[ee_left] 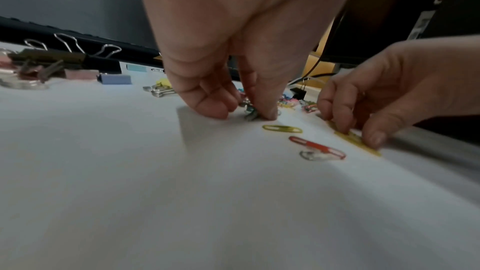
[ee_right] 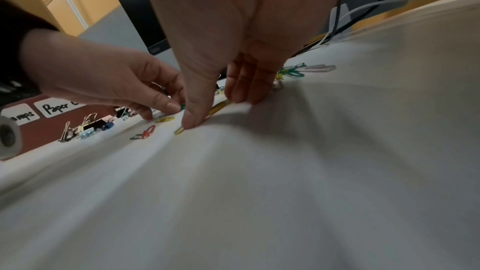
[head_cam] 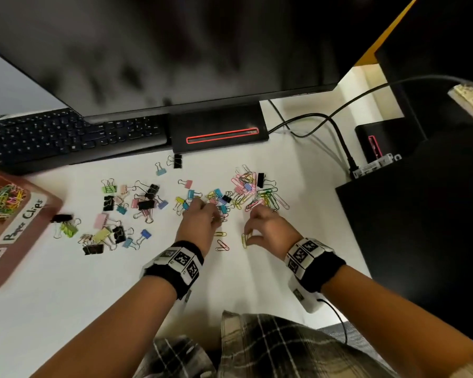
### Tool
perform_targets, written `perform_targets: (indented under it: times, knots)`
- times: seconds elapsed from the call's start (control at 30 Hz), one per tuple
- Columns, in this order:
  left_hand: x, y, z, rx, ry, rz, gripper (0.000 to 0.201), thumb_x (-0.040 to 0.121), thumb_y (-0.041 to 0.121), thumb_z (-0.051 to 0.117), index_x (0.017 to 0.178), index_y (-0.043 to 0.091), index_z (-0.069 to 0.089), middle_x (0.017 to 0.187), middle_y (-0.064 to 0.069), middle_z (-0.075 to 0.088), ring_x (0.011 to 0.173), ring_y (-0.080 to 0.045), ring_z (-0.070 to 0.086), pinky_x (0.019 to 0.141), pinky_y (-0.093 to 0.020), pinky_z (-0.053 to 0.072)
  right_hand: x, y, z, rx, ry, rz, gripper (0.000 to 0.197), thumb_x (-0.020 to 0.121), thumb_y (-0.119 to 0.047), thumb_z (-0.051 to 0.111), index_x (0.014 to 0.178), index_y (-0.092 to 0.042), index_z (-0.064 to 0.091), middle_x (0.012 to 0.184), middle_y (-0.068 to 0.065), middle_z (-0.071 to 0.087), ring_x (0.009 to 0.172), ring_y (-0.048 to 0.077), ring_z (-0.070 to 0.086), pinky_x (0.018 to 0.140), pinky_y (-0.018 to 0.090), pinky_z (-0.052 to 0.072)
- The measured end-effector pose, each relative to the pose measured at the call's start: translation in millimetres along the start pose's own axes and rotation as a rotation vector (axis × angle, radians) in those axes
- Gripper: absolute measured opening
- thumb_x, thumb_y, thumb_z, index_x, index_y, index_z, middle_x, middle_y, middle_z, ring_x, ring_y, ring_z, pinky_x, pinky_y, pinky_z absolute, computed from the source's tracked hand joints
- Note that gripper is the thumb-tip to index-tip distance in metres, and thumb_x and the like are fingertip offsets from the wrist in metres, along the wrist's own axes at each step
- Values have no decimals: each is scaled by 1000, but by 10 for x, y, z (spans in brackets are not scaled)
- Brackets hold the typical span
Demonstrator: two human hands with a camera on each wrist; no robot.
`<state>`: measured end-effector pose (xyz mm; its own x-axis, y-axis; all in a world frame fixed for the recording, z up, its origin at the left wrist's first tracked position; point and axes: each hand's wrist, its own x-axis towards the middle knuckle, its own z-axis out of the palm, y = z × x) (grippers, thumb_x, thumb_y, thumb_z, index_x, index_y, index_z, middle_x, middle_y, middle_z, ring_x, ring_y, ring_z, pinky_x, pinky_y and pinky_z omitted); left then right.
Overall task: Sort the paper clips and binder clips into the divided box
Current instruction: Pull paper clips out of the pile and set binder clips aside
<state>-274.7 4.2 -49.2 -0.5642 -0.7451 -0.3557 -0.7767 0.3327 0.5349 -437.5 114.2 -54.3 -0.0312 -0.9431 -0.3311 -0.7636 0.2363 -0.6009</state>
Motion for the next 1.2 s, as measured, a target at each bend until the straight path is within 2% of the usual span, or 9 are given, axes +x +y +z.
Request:
perform_targets:
  times: [0.17, 0.4, 0.57, 0.67, 0.8, 0.9, 0.97, 1.07, 1.2]
  knots:
    - [17, -100, 15, 13, 50, 44, 7, 82, 9, 64, 89, 6, 65, 97, -10, 58, 93, -25, 52, 73, -23, 35, 114, -4, -71, 37, -50, 86, 34, 72, -22, 77, 99, -9, 61, 106, 10, 53, 90, 22, 52, 78, 25, 42]
    - [-19, -219, -23, -80, 88, -20, 12, 84, 12, 63, 95, 11, 64, 93, -9, 64, 87, -24, 58, 76, -26, 44, 461, -242, -232, -59, 120, -8, 48, 80, -26, 69, 125, -20, 52, 122, 7, 52, 110, 26, 53, 91, 38, 50]
    - [-42, -248, -35, -80, 72, -36, 12, 83, 7, 64, 93, 6, 69, 98, -13, 61, 93, -28, 56, 80, -20, 36, 800, -333, -289, -37, 26, 65, 16, 86, -25, 62, 100, -17, 65, 104, 5, 58, 94, 24, 59, 82, 35, 50]
    - [-77, -281, -51, -80, 94, -14, 11, 82, 4, 63, 92, 3, 68, 97, -13, 58, 92, -25, 54, 80, -19, 34, 882, -270, -387, 26, 73, 108, 9, 86, -22, 63, 91, -16, 66, 95, 2, 56, 82, 18, 58, 81, 34, 52]
    - [-124, -358, -56, -74, 114, 20, 9, 82, 3, 62, 90, 5, 67, 94, -12, 61, 90, -27, 54, 78, -23, 39, 934, -231, -500, 100, 197, 141, 16, 86, -20, 63, 102, -14, 64, 105, 6, 57, 84, 16, 57, 85, 31, 52]
    - [-152, -397, -57, -100, 122, 22, 9, 81, 2, 61, 88, 7, 64, 89, -12, 64, 86, -30, 56, 77, -35, 48, 866, -304, -499, 71, 245, 125, 26, 86, -24, 63, 111, -19, 57, 115, 2, 49, 86, 13, 53, 83, 24, 48]
    - [-157, -409, -70, -110, 123, 7, 11, 82, 2, 60, 92, 6, 63, 90, -14, 66, 86, -32, 58, 78, -40, 49, 752, -350, -413, 7, 177, 69, 23, 86, -26, 63, 108, -22, 57, 112, -1, 50, 86, 13, 54, 80, 27, 49]
    - [-144, -428, -69, -115, 111, 8, 12, 83, 4, 60, 94, 6, 65, 94, -14, 67, 92, -30, 58, 83, -36, 48, 551, -328, -187, -80, 9, -18, 33, 84, -22, 65, 115, -23, 57, 117, 1, 53, 105, 18, 57, 89, 36, 51]
    - [-138, -433, -40, -46, 93, 35, 12, 86, 7, 58, 95, 6, 66, 95, -15, 65, 93, -32, 57, 81, -38, 48, 526, -239, -45, -89, 46, 53, 36, 84, -23, 65, 119, -15, 58, 120, 5, 54, 103, 26, 58, 88, 38, 51]
